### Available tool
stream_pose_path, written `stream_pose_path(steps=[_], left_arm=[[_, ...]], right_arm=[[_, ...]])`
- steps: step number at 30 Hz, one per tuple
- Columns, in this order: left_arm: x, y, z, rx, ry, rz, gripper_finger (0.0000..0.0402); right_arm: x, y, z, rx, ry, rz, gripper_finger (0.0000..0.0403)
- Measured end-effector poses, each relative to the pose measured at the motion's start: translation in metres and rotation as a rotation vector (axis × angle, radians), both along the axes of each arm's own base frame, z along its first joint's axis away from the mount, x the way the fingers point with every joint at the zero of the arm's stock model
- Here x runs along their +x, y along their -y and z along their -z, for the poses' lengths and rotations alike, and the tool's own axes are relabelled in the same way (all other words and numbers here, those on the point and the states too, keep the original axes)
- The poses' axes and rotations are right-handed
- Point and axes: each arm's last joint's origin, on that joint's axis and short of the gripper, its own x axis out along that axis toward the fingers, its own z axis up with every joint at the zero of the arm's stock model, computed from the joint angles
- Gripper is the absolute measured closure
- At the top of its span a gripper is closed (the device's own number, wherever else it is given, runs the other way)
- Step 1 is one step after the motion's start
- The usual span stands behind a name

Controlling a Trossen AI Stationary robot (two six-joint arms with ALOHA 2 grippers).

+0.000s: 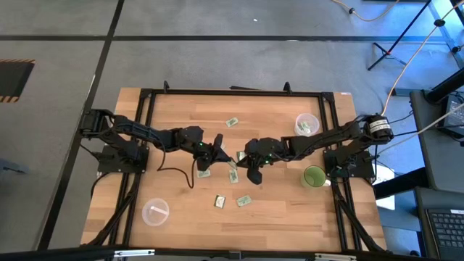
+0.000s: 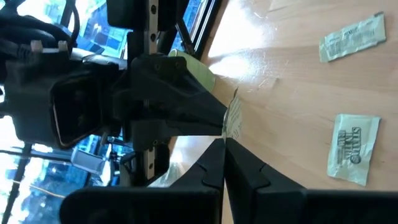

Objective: Pick and place items into bin
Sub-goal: Put the green stevia packet into the bottom white bin

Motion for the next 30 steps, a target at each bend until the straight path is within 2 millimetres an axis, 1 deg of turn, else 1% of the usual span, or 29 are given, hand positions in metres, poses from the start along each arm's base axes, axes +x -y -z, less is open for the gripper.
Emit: stream_pose_path(steps=[3, 7, 9, 12, 15, 17, 20, 24, 30], left_arm=[[0.0, 0.0, 0.0, -0.045, -0.01, -0.013, 0.0399], [0.0, 0.0, 0.0, -0.104, -0.024, -0.042, 0.0399], [0.0, -0.001, -0.001, -0.131, -0.029, -0.071, 0.0399], [-0.003, -0.002, -0.005, -0.2, -0.038, -0.156, 0.0399], [-0.008, -0.003, -0.012, -0.285, -0.085, -0.254, 0.04], [-0.014, -0.001, -0.019, -0.345, -0.166, -0.323, 0.04], [-0.02, 0.005, -0.035, -0.435, -0.304, -0.418, 0.04], [-0.029, 0.019, -0.053, -0.582, -0.486, -0.572, 0.0399], [-0.041, 0.046, -0.079, -0.836, -0.712, -0.779, 0.0399]], right_arm=[[0.0, 0.0, 0.0, 0.018, -0.002, -0.055, 0.0337], [-0.003, 0.006, -0.002, 0.054, -0.023, -0.079, 0.0283], [-0.008, 0.011, -0.005, 0.055, -0.05, -0.068, 0.0262], [-0.02, 0.018, -0.013, 0.035, -0.109, -0.047, 0.0242], [-0.032, 0.025, -0.021, -0.041, -0.138, -0.019, 0.0233], [-0.036, 0.028, -0.026, -0.092, -0.135, -0.018, 0.0231], [-0.036, 0.031, -0.028, -0.17, -0.125, -0.033, 0.0231], [-0.036, 0.034, -0.028, -0.243, -0.117, -0.057, 0.0231], [-0.036, 0.036, -0.028, -0.321, -0.11, -0.107, 0.0231]])
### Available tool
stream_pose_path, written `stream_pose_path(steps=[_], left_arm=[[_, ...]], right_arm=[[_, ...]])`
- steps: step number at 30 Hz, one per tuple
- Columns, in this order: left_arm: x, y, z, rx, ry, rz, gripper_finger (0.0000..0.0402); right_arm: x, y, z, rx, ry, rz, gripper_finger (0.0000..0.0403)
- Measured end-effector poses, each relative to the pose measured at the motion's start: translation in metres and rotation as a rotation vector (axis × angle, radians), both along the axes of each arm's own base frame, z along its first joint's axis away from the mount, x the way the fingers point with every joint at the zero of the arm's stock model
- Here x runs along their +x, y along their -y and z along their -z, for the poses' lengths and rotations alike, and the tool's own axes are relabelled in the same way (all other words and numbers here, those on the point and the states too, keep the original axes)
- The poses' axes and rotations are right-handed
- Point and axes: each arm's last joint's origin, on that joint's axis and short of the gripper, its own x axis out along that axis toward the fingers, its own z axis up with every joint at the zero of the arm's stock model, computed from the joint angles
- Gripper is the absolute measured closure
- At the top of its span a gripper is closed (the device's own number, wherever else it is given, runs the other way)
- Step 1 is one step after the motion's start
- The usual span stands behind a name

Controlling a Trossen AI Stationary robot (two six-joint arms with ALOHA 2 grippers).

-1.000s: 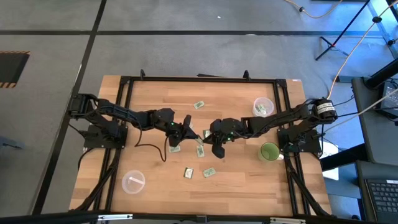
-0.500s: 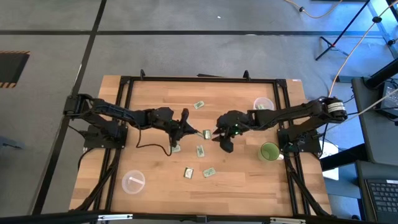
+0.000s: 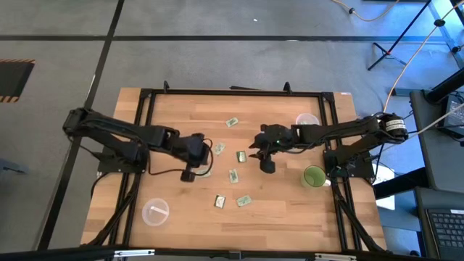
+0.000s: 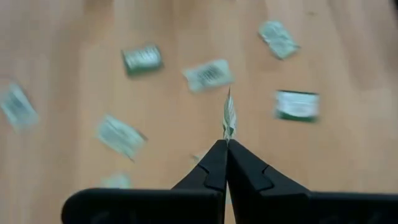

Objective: Pick and place items into bin
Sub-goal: Put the green stevia packet into the bottom white bin

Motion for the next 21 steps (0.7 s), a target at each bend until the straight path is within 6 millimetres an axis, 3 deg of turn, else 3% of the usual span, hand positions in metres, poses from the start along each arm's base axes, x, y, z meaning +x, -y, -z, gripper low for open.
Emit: stream_pose_path(steps=[6, 11, 21], left_arm=[[-0.013, 0.033, -0.02, -0.288, -0.14, -0.194, 0.0399], [-0.028, 0.062, -0.02, -0.505, -0.307, -0.322, 0.04], [-0.073, 0.099, -0.007, -0.503, -0.542, -0.75, 0.0399]], right_arm=[[0.0, 0.003, 0.0, -0.044, 0.0, -0.027, 0.0231], [0.0, 0.004, 0.0, -0.1, 0.003, -0.071, 0.0231], [0.002, 0.008, -0.003, -0.124, 0.036, -0.074, 0.0231]])
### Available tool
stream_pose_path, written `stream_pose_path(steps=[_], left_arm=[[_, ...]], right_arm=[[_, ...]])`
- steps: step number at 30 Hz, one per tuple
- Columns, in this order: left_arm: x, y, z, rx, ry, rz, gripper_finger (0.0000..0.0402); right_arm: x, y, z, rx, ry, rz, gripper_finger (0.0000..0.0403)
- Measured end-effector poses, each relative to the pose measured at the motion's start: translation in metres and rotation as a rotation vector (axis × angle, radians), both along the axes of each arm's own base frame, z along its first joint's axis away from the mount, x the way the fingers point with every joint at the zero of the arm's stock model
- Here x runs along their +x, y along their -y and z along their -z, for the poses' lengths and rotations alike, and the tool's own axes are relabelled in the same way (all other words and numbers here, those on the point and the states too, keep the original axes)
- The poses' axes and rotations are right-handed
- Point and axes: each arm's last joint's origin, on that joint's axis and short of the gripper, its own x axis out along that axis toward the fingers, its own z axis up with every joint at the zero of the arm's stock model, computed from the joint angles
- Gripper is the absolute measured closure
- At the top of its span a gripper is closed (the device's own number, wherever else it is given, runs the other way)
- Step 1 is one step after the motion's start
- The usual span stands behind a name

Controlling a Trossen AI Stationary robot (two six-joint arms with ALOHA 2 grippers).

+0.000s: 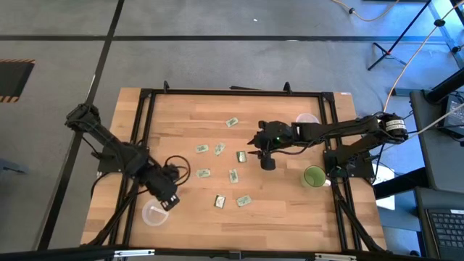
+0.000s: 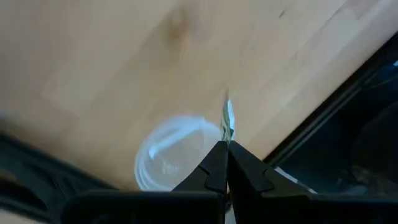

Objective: Pick and place items into bin
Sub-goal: Put the green stevia packet into the bottom white bin

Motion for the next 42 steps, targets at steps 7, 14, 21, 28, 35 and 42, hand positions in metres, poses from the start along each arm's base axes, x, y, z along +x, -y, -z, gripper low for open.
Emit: stream_pose_path(steps=[7, 14, 21, 28, 35, 42], left_arm=[[-0.02, 0.016, 0.02, 0.008, -0.1, -0.099, 0.0399], [-0.021, 0.022, 0.04, -0.03, -0.073, -0.097, 0.0399], [-0.026, 0.019, 0.056, -0.028, -0.128, -0.088, 0.0399], [-0.024, 0.024, 0.061, -0.108, -0.111, -0.005, 0.0399], [-0.022, 0.028, 0.059, -0.172, -0.097, 0.066, 0.0399], [-0.022, 0.033, 0.052, -0.205, -0.097, 0.082, 0.0399]], right_arm=[[0.0, 0.0, 0.0, 0.001, 0.003, 0.0, 0.0231], [0.0, 0.0, 0.0, 0.004, 0.003, 0.003, 0.0231], [0.0, 0.0, 0.0, 0.006, 0.002, 0.004, 0.0231], [0.0, 0.0, 0.0, 0.006, 0.002, 0.004, 0.0231], [0.0, 0.0, 0.0, 0.004, 0.002, 0.003, 0.0231], [0.0, 0.0, 0.0, 0.005, 0.001, 0.004, 0.0231]])
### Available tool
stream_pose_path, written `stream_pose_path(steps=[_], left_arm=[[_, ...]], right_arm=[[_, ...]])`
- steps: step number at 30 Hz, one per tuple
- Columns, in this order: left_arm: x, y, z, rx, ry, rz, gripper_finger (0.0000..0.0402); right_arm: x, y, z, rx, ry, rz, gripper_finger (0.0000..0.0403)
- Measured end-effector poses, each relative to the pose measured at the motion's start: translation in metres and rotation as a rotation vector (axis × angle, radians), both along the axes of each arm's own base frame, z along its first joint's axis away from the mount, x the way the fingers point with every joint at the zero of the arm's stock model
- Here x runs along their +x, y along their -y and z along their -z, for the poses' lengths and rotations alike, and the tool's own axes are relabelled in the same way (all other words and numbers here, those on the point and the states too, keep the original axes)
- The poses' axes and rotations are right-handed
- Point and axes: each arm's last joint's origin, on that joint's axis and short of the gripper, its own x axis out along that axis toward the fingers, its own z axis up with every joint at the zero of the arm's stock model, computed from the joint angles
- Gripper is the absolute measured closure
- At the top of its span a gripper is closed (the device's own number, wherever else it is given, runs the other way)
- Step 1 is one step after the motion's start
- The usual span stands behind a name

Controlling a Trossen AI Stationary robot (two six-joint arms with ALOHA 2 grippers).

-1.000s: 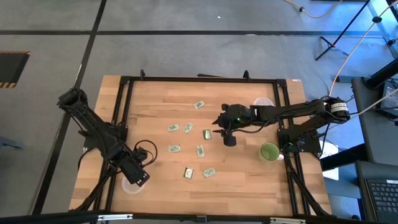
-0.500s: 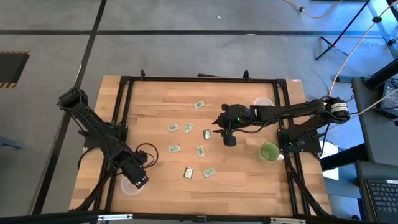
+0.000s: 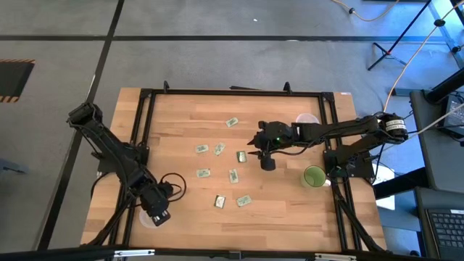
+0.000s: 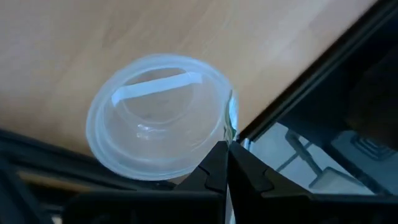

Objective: Pick and place items into bin
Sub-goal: Put the green stevia packet into the bottom white bin

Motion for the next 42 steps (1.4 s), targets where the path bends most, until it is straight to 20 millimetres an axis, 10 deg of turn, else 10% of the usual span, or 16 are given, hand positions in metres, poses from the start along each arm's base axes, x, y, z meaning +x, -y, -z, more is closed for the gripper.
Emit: stream_pose_path(steps=[29, 42], left_arm=[[-0.012, -0.007, 0.015, 0.084, -0.14, -0.117, 0.0333], [0.012, -0.029, -0.021, 0.26, 0.319, -0.042, 0.0334]], right_arm=[[0.0, 0.0, 0.0, -0.003, -0.002, -0.003, 0.0231], [0.0, 0.0, 0.0, -0.024, -0.003, -0.02, 0.0231]])
